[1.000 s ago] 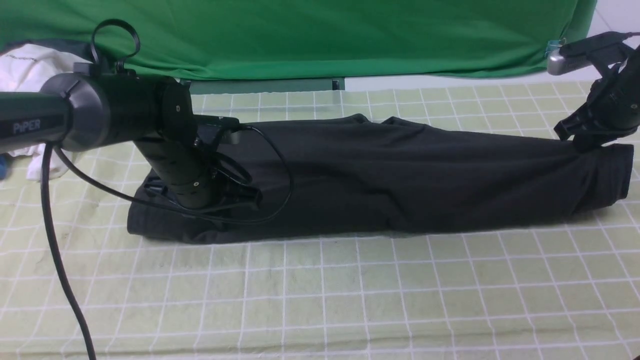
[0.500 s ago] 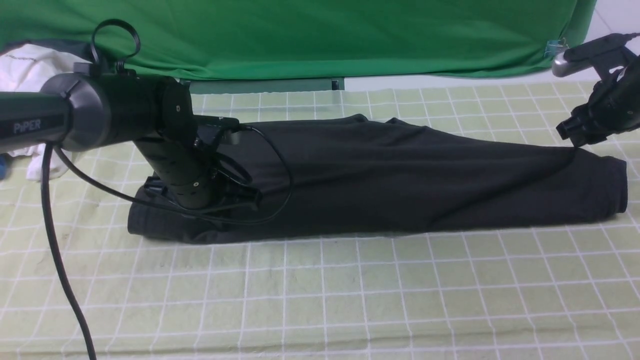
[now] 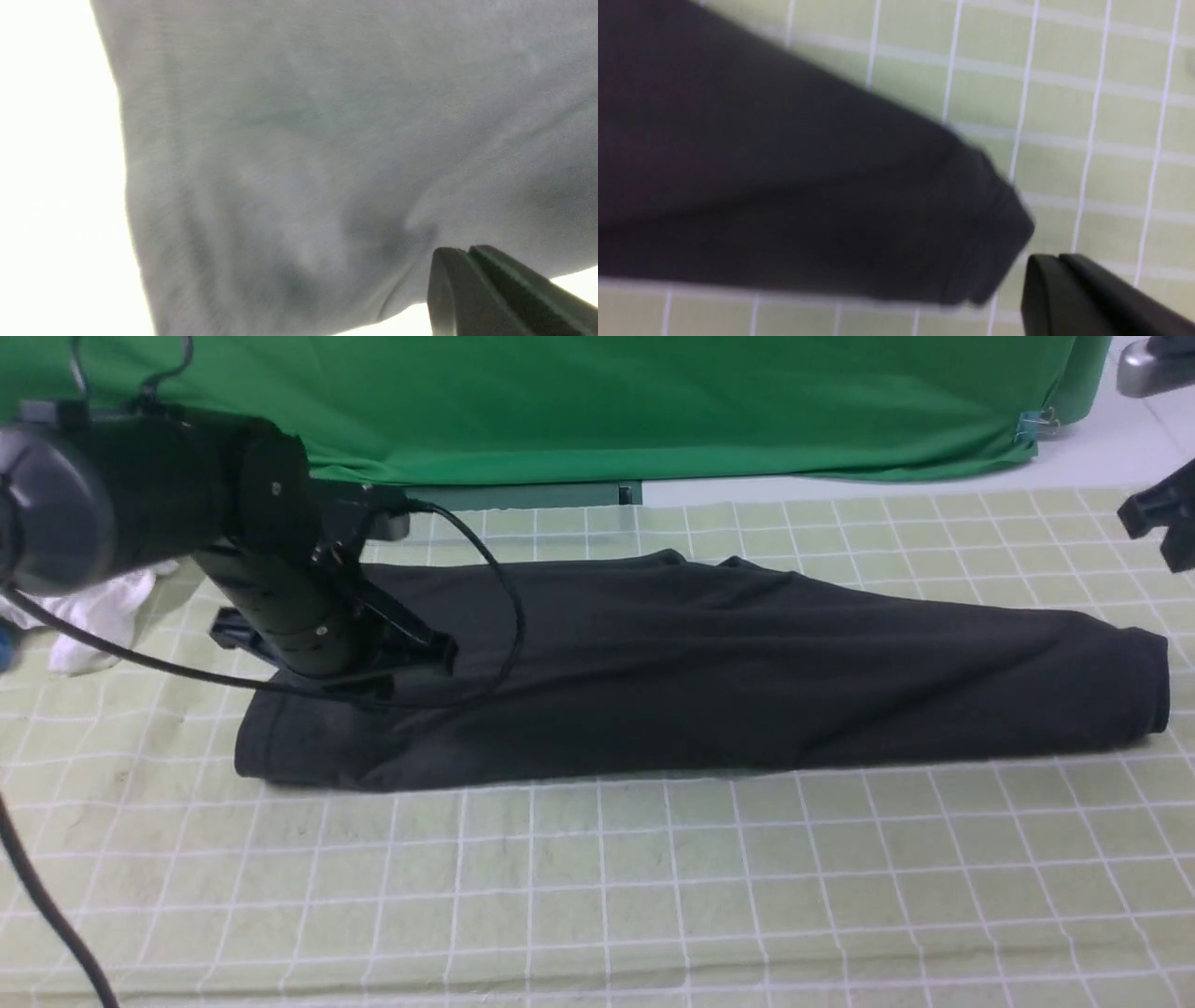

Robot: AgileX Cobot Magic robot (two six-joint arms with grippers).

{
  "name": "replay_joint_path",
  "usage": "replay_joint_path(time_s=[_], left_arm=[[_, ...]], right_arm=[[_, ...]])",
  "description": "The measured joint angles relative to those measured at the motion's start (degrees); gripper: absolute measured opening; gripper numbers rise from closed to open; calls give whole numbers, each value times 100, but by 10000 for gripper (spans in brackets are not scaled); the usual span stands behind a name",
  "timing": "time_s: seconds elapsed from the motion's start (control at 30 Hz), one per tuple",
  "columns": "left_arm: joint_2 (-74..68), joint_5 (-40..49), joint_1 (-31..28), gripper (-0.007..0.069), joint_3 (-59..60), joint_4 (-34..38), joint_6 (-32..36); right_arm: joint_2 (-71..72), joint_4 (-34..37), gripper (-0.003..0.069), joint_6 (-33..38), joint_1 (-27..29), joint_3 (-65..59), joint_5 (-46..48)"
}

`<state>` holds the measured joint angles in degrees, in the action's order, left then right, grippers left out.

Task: Fold a long-sleeved shirt over a green coffee tablecloth.
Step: 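Pull the folded dark garment lengthwise by its ends to straighten it flat on the table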

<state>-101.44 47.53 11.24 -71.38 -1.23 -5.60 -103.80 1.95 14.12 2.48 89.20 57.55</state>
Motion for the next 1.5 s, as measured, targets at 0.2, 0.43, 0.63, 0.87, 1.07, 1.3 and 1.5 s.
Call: replay_joint_path(time_s=[0.2, 0.43, 0.63, 0.87, 1.07, 1.3, 1.5], left_arm=[[11, 542, -866, 13, 7, 123, -47], [11, 766, -1203, 64, 7, 469, 753], [11, 380, -1215, 304, 7, 475, 773], [-217, 173, -1215, 636, 7, 521, 773], [-700, 238, -1221, 661, 7, 669, 773], [-929, 499, -1226, 253, -21, 867, 1045], [-872, 628, -1210, 58, -39, 647, 1069]], right_arm=[[-5, 44, -5, 130, 0, -84, 414], [-5, 616, -5, 438, 0, -127, 337], [-5, 884, -5, 577, 0, -127, 297], [-5, 897, -6, 596, 0, -127, 262], [-5, 897, 5, 734, 0, -127, 213], [-5, 897, 12, 768, 6, -127, 233], [-5, 904, 46, 777, 235, -127, 689]])
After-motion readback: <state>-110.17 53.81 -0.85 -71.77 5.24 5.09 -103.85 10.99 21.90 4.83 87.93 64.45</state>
